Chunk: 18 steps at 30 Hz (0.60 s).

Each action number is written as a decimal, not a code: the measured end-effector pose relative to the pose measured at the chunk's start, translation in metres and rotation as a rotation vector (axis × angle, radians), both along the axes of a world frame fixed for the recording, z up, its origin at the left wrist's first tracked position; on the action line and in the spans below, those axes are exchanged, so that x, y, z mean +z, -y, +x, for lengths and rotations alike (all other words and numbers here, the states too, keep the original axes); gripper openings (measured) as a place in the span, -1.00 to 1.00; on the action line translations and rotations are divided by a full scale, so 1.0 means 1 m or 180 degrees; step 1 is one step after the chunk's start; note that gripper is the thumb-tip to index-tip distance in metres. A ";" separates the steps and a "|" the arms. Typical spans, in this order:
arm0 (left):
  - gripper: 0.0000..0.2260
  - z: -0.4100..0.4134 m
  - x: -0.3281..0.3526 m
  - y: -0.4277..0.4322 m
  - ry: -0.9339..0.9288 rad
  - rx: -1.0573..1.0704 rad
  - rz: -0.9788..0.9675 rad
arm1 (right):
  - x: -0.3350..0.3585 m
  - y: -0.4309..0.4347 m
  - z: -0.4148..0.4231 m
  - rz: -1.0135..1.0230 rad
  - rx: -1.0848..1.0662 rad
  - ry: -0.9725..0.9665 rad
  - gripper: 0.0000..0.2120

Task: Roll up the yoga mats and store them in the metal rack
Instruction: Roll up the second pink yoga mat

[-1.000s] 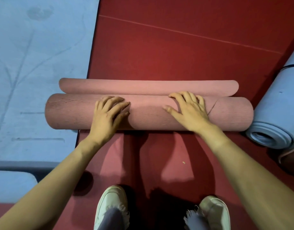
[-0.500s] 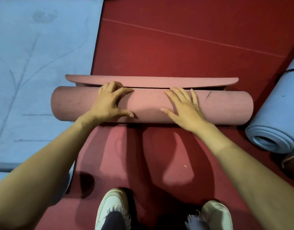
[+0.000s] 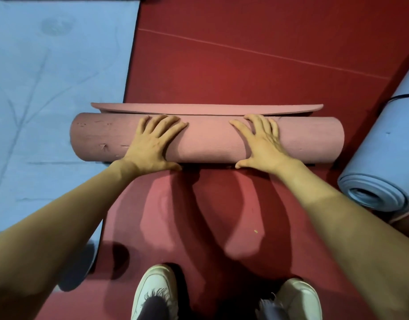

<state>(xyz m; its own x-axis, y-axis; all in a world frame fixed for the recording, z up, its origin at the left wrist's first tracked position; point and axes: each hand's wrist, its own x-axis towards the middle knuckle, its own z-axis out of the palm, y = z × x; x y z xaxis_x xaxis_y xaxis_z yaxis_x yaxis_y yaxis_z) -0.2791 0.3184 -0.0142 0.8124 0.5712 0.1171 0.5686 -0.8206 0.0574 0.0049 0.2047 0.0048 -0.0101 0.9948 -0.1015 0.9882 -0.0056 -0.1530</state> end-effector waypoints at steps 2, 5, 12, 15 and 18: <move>-0.04 0.003 0.002 -0.004 -0.0037 0.0033 0.0008 | 0.000 -0.006 0.001 -0.0048 0.0044 0.0082 0.09; -0.08 0.009 0.005 -0.008 -0.0014 0.0076 0.0004 | 0.003 -0.010 0.005 -0.0063 0.0043 0.0166 0.09; -0.18 0.019 0.014 -0.008 0.0039 0.0148 -0.0030 | 0.010 -0.016 0.000 -0.0019 0.0009 0.0233 0.05; -0.24 0.018 0.012 0.003 0.0102 0.0192 0.0084 | 0.009 -0.010 -0.001 0.0133 0.0058 0.0293 0.01; -0.30 0.016 0.010 0.017 0.0149 0.0242 0.0213 | 0.002 0.002 -0.006 0.0370 0.0074 0.0371 -0.01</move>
<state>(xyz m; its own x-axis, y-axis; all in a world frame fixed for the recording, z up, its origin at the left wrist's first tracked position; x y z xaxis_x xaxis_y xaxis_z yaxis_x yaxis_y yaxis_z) -0.2635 0.3016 -0.0041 0.7598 0.6206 0.1939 0.6274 -0.7781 0.0319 -0.0008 0.2026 0.0070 -0.0282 0.9995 0.0123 0.9990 0.0286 -0.0356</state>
